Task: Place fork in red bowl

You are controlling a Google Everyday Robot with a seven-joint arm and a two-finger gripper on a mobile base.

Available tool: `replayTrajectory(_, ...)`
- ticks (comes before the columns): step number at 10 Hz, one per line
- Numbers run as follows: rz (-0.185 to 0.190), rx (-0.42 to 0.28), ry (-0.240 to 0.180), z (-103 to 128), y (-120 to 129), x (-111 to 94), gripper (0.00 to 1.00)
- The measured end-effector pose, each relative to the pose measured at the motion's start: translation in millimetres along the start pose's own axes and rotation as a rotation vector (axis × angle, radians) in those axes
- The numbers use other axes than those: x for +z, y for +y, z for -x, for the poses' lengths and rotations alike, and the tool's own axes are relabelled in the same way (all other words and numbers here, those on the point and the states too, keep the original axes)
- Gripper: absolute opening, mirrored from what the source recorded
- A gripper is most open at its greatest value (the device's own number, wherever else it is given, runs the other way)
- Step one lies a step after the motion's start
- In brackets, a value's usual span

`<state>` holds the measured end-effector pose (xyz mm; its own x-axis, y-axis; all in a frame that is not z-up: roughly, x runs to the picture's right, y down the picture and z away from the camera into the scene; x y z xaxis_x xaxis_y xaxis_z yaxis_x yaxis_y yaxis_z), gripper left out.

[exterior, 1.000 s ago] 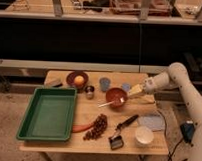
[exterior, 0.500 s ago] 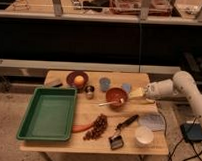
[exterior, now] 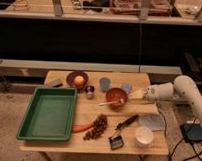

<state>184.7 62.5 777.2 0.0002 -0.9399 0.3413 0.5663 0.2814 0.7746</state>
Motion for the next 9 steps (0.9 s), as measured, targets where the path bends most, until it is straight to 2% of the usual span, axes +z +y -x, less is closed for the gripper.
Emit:
replayTrajectory(3, 0.031, -0.066, 0.0, -9, -7, 6, 0.0)
replayTrajectory(5, 0.05, -0.075, 0.003, -17, -4, 8, 0.0)
replayTrajectory(9, 0.089, -0.096, -0.006, -49, -3, 18, 0.0)
